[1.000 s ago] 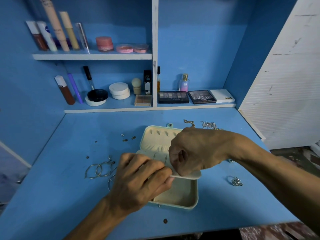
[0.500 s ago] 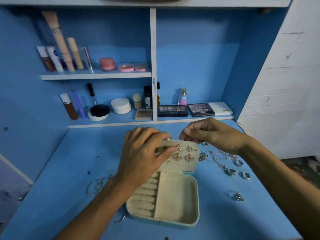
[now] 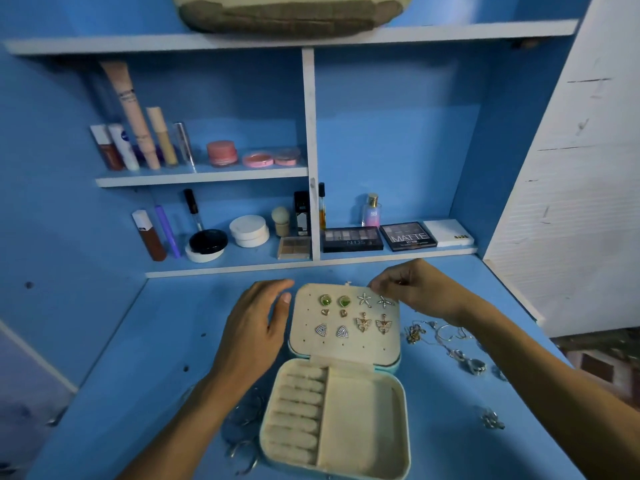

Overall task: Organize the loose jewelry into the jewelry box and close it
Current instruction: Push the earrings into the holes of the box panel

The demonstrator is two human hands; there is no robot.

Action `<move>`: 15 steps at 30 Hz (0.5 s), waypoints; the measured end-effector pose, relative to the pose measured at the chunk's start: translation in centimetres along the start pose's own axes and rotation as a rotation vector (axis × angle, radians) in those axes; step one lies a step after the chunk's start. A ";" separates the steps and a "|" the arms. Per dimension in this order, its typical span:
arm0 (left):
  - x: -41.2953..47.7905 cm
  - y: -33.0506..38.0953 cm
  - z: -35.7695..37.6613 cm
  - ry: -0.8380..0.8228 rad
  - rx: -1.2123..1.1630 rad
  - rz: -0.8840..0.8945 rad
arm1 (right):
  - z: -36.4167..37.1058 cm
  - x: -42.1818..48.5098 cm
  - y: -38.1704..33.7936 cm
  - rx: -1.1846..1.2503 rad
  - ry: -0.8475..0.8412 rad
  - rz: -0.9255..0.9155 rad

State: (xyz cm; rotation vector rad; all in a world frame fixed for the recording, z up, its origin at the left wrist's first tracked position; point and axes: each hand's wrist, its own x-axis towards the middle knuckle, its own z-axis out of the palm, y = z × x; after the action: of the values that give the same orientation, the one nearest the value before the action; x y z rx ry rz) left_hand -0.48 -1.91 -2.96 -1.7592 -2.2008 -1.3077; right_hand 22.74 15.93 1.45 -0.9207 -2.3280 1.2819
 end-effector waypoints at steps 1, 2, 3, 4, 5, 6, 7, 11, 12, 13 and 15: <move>-0.2 -0.3 -0.1 0.000 -0.001 -0.012 | 0.2 0.2 0.3 -0.043 0.017 0.000; -0.4 -0.6 -0.3 0.001 -0.005 -0.024 | 0.4 0.4 0.5 -0.086 0.034 -0.002; -0.5 -0.8 -0.3 -0.004 -0.015 -0.035 | 0.6 0.4 0.7 -0.127 0.048 -0.008; -0.7 -1.1 -0.4 -0.013 -0.023 -0.044 | 0.9 0.6 0.7 -0.173 0.058 -0.016; -0.8 -1.2 -0.4 -0.026 -0.025 -0.046 | 1.1 0.6 0.8 -0.218 0.068 -0.019; -1.0 -1.4 -0.5 -0.042 -0.018 -0.045 | 1.3 0.7 0.9 -0.256 0.072 -0.018; -1.1 -1.4 -0.5 -0.057 -0.009 -0.039 | 1.6 0.7 0.9 -0.286 0.075 -0.014; -1.6 -1.4 -0.3 -0.079 -0.006 -0.023 | 2.1 0.5 0.8 -0.344 0.041 0.011; -1.6 -1.3 -0.2 -0.088 -0.012 -0.025 | 2.1 0.5 0.9 -0.361 0.039 0.013; -1.7 -1.3 -0.2 -0.099 -0.017 -0.025 | 2.1 0.4 0.8 -0.389 0.045 0.008; -1.9 -1.1 -0.1 -0.124 -0.013 -0.013 | 2.3 0.5 0.9 -0.445 0.059 -0.008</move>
State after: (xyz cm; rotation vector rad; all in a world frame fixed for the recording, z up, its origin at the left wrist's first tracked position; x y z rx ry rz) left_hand -0.75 -3.49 -4.55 -1.8826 -2.2758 -1.2503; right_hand 21.47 15.18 -0.57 -1.0577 -2.6143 0.7274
